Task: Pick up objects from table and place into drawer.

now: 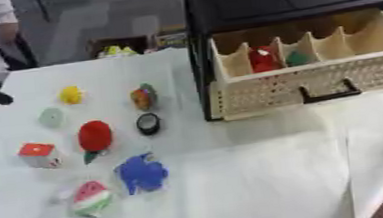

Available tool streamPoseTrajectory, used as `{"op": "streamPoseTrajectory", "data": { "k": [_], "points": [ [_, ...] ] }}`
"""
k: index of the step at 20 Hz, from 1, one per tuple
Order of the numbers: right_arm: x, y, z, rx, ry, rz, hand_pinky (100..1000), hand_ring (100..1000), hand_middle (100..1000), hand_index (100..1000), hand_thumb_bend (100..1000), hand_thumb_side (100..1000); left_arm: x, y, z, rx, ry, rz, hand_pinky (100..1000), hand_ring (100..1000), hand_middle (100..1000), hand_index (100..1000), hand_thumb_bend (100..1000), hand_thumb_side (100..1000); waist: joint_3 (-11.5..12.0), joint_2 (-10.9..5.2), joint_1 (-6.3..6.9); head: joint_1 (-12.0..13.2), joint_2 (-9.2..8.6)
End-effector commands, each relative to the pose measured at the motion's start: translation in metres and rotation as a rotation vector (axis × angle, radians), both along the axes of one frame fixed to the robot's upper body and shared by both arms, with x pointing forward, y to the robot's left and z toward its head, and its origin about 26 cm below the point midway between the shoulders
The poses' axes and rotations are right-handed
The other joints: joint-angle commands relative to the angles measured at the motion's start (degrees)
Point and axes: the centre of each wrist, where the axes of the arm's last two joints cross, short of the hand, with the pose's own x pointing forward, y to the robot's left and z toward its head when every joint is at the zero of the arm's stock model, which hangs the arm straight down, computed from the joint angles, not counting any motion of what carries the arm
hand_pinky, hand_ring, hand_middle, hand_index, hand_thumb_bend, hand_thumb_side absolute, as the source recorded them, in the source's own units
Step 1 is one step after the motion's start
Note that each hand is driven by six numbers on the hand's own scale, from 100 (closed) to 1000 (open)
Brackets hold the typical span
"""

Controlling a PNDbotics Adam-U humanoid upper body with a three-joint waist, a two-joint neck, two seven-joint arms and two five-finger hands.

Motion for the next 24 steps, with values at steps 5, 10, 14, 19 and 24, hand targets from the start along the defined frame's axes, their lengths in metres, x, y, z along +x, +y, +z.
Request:
{"op": "streamPoseTrajectory", "data": {
  "k": [5, 10, 14, 19, 24],
  "points": [
    [0.000, 0.013, 0.009, 0.127, -0.188, 0.026, 100, 100, 100, 796, 414, 1000, -0.002, 0.010, 0.013, 0.061, -0.084, 0.035, 537, 627, 620, 782, 100, 820, 0.49, -0.18, 0.49, 0.42, 1.71],
    [0.003, 0.020, 0.007, 0.198, -0.272, 0.046, 100, 100, 100, 777, 424, 1000, -0.004, 0.018, 0.013, 0.105, -0.119, 0.071, 534, 628, 618, 787, 100, 786, 0.89, 0.18, 0.97, 0.06, 2.29],
    [0.004, 0.021, 0.003, 0.236, -0.322, 0.059, 100, 179, 141, 769, 426, 1000, -0.007, 0.027, 0.013, 0.159, -0.149, 0.107, 533, 629, 617, 796, 100, 756, 0.66, 0.42, 1.31, -0.30, 2.22],
    [0.006, 0.022, -0.002, 0.274, -0.362, 0.089, 100, 256, 225, 771, 409, 1000, -0.011, 0.042, 0.014, 0.238, -0.188, 0.166, 531, 631, 613, 810, 100, 715, -0.89, 0.32, 1.76, -0.20, 2.48],
    [0.007, 0.023, -0.006, 0.317, -0.412, 0.130, 100, 400, 371, 796, 336, 1000, -0.014, 0.056, 0.020, 0.301, -0.210, 0.229, 535, 652, 619, 821, 100, 673, -1.50, -0.10, 1.73, -0.20, 2.77]
  ]
}}
